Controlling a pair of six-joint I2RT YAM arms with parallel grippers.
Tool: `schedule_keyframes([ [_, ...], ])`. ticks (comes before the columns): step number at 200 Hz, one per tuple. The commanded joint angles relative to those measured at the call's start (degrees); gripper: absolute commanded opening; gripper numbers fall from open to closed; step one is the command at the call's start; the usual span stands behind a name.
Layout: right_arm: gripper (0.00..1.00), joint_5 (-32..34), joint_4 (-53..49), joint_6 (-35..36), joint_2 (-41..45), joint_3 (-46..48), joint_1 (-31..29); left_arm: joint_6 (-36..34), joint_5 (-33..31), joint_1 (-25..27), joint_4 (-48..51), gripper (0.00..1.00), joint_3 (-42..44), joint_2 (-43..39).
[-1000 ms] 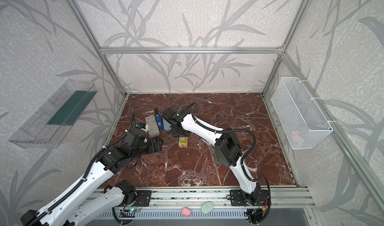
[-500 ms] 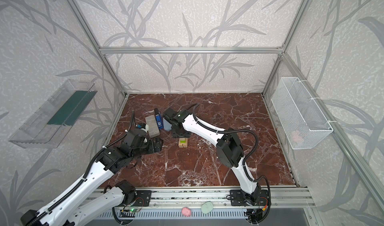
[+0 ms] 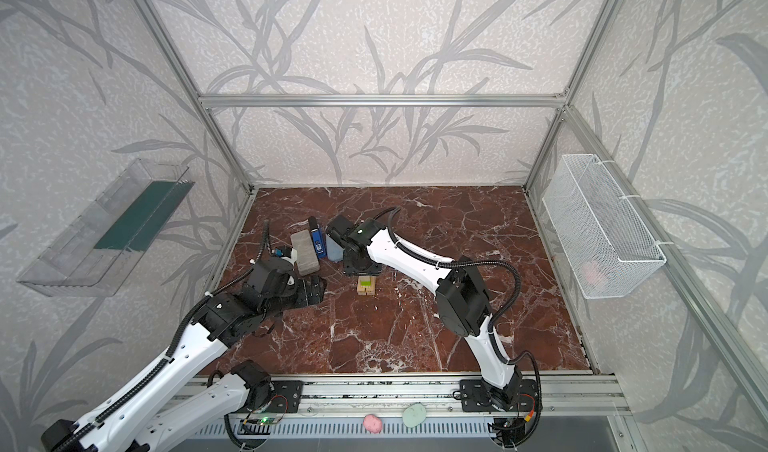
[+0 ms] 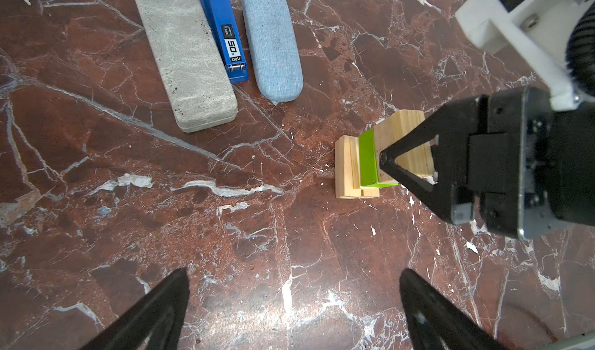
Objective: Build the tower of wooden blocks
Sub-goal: 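Set the wooden block on the stack and open the right gripper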
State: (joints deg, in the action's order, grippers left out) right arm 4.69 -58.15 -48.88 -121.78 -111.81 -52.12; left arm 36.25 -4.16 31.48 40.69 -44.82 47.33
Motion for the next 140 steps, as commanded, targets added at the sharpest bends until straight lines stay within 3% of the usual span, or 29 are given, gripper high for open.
schedule_keyframes([
  [1, 0.54, -0.28, -0.27, -0.79, 2.43, 0.65, 0.09, 0.85, 0.2, -0.26, 0.27, 0.99, -0.89, -0.32],
  [77, 0.59, -0.35, 0.11, 1.53, 6.78, 2.49, 0.57, -0.56, 2.94, -0.27, -0.07, 0.99, -2.46, 0.13],
  [140, 0.69, -3.73, 5.41, 9.33, 18.64, 13.63, 5.32, -0.48, 6.15, 0.46, -2.35, 0.99, -4.23, 1.69],
])
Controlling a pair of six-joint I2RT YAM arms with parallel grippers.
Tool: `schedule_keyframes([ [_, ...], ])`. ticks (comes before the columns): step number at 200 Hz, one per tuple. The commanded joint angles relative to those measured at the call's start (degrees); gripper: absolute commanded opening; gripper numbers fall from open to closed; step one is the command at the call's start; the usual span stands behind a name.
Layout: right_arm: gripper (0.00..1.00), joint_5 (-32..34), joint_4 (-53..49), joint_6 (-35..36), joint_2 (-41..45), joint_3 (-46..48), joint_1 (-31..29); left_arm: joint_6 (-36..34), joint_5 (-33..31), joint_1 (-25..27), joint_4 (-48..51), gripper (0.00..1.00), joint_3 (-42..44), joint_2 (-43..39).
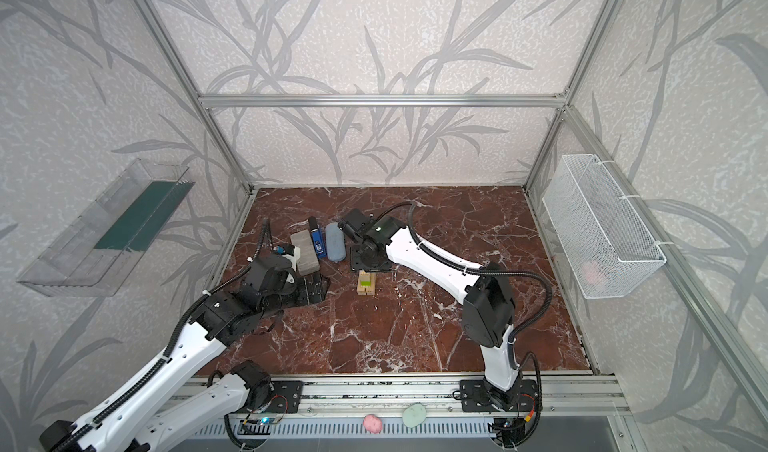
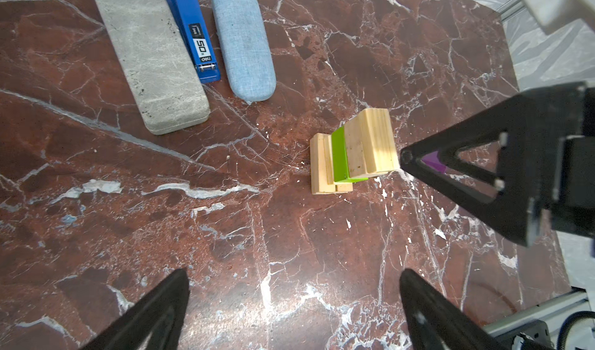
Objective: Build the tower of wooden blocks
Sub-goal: 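Set the wooden block on the stack and open the right gripper, then move the right gripper over the purple cube and lower around it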
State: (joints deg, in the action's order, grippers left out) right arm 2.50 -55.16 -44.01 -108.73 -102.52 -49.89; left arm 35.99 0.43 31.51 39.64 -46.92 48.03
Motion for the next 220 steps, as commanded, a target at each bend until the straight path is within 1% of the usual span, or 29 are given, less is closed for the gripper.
schedule_keyframes([
  [1, 0.69, -1.63, 2.64, 4.55, 5.7, 4.61, 3.28, -0.17, 1.58, 0.5, -1.31, 0.99, -2.22, 1.0],
  [21, 0.71, -2.26, 5.01, 7.03, 10.0, 10.09, 7.3, 0.07, 1.6, 1.82, -2.29, 0.99, -2.62, 1.85],
  [25, 0.72, -2.47, 5.25, 9.03, 10.58, 11.12, 8.27, 0.09, 1.45, 2.18, -2.49, 1.0, -2.67, 2.02],
  [42, 0.75, -3.22, 6.66, 12.15, 13.91, 15.8, 12.07, 0.62, 0.43, 3.7, -3.13, 0.99, -2.93, 2.89],
  [66, 0.78, -7.14, 9.87, 14.98, 16.18, 22.47, 18.32, 1.57, -1.17, 6.41, -4.59, 0.99, -3.34, 4.37],
  [89, 0.79, -8.31, 15.94, 16.53, 17.83, 29.46, 22.71, 2.99, -3.15, 9.0, -5.68, 0.99, -3.45, 5.86],
  [109, 0.79, -9.9, 20.73, 17.28, 17.57, 33.17, 26.07, 3.9, -4.56, 10.88, -7.0, 0.99, -3.36, 6.84],
  [129, 0.8, -12.48, 23.02, 17.47, 15.12, 34.31, 29.08, 4.86, -5.69, 12.14, -7.66, 0.99, -3.36, 8.1],
  [141, 0.8, -14.27, 21.83, 18.07, 12.75, 32.96, 30.51, 5.31, -6.19, 12.67, -7.93, 1.0, -3.36, 8.61],
  [152, 0.8, -14.68, 21.15, 18.4, 11.27, 32.04, 30.82, 5.87, -6.82, 13.22, -8.13, 1.0, -3.19, 8.96],
  [155, 0.8, -14.95, 21.07, 18.43, 9.71, 31.87, 30.86, 5.93, -6.9, 13.27, -8.21, 0.99, -3.16, 8.93],
  [172, 0.8, -17.1, 23.13, 19.13, 7.47, 31.93, 30.92, 5.94, -7.29, 13.49, -8.14, 0.99, -3.38, 9.23],
  [204, 0.8, -17.27, 24.22, 20.2, 3.74, 31.01, 31.26, 5.54, -8.68, 13.58, -7.56, 1.0, -3.25, 8.9],
  [220, 0.8, -16.3, 23.7, 20.77, 2.44, 30.2, 31.26, 5.41, -8.88, 13.58, -7.34, 1.0, -3.27, 8.66],
])
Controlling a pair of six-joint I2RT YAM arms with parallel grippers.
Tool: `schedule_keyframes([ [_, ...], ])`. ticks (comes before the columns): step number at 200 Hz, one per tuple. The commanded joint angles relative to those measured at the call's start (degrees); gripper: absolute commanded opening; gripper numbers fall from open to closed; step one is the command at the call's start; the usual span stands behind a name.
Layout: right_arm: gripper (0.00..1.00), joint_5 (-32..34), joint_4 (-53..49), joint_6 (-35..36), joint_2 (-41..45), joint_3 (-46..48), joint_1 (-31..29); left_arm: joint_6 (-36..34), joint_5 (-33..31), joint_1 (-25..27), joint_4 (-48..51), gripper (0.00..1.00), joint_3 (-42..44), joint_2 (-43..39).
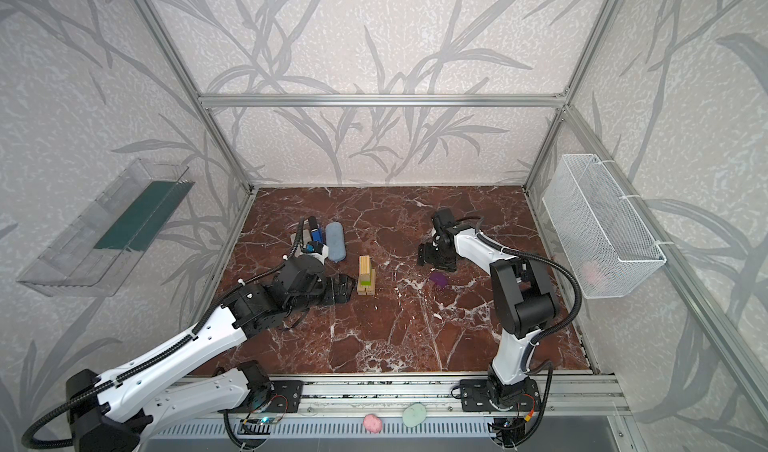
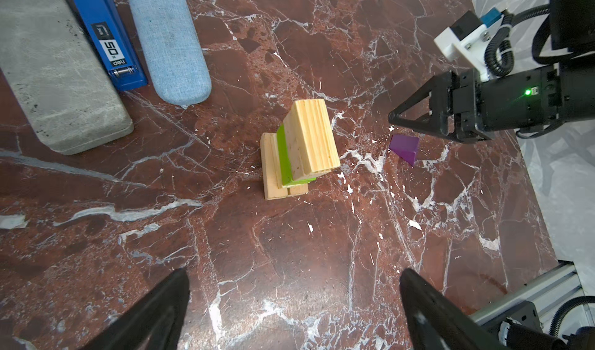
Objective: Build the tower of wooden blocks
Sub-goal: 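Move the right gripper over the purple cube and lower around it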
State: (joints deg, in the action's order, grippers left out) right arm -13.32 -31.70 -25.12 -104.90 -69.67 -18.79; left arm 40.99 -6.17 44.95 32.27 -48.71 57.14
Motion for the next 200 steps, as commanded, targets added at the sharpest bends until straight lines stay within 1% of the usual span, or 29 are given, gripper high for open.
schedule_keyframes([
  [1, 0.8, -0.39, 0.2, 1.95, -1.5, -2.7, 0.15, 0.36, -2.32, 0.14, 0.01, 1.0, -1.43, -0.45],
  [37, 0.8, 4.27, -3.72, 2.75, -3.05, -2.49, 0.17, 0.1, -3.21, 0.08, 1.17, 0.99, -1.65, -1.05],
  [64, 0.8, 4.04, -4.85, 4.22, -2.39, -0.92, -0.52, -0.24, -4.0, 0.05, 1.39, 1.0, -1.38, -1.76],
  [110, 0.8, 5.45, -7.95, 4.71, 0.37, 1.62, -4.31, -0.34, -4.11, 0.05, 1.83, 0.99, -1.17, -2.55],
  [128, 0.78, 6.51, -8.22, 4.65, 0.8, 2.09, -6.49, -0.27, -4.28, 0.07, 1.84, 1.0, -0.61, -3.19],
  [152, 0.76, 9.56, -8.76, 2.93, 0.27, 1.86, -9.34, -0.34, -4.56, 0.05, 2.18, 0.99, -0.44, -3.7],
  [174, 0.72, 13.2, -8.9, -0.9, -1.03, 1.28, -9.84, -0.46, -4.8, 0.05, 2.2, 0.99, -0.2, -4.1],
  [200, 0.72, 13.22, -7.51, -5.62, -2.35, 1.11, -10.53, -0.99, -5.14, 0.06, 2.44, 1.0, -0.18, -4.12],
])
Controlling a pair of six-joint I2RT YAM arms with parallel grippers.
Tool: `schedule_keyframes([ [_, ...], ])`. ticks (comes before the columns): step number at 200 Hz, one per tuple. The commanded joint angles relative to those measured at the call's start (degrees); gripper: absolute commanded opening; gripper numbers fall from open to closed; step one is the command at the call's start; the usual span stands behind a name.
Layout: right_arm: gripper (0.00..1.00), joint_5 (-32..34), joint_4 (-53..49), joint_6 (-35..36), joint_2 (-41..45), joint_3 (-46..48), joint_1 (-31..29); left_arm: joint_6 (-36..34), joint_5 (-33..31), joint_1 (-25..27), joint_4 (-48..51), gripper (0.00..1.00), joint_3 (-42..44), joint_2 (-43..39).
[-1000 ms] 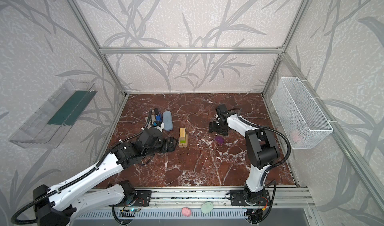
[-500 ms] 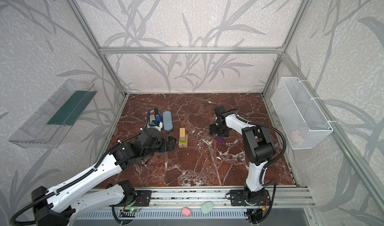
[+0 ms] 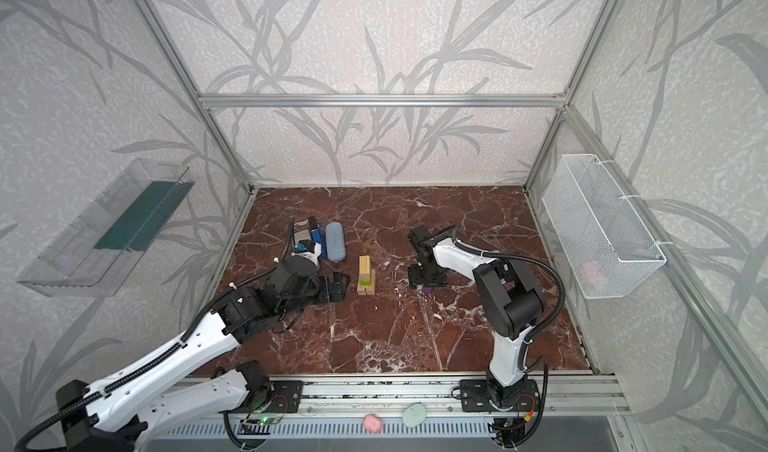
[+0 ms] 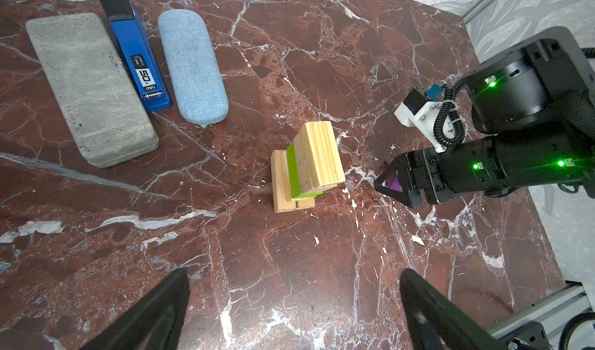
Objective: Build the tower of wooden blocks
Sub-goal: 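Move the right gripper over the purple cube and lower around it, then close the right gripper on the purple cube and lift it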
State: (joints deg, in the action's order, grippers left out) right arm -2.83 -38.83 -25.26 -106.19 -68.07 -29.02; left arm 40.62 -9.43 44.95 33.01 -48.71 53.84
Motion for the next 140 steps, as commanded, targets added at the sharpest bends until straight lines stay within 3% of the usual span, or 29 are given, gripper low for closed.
schedule_keyframes([
  [1, 0.72, 2.73, -0.29, -5.67, -1.09, -0.53, -0.37, -0.62, -1.85, 0.06, 1.7, 1.0, -0.17, -0.79],
  [44, 0.65, 4.97, 2.8, -10.9, -1.28, 0.17, -2.18, -1.61, -2.4, -0.04, 1.69, 0.99, -0.41, -0.82],
  [74, 0.56, 7.4, 1.86, -10.95, -2.14, -0.38, -3.0, -2.29, -2.51, -0.04, 1.68, 0.99, -0.46, -0.67],
  [140, 0.5, 7.84, 2.16, -10.08, -3.01, -0.02, -2.61, -2.61, -2.45, -0.21, 1.42, 0.99, -0.43, 0.03],
])
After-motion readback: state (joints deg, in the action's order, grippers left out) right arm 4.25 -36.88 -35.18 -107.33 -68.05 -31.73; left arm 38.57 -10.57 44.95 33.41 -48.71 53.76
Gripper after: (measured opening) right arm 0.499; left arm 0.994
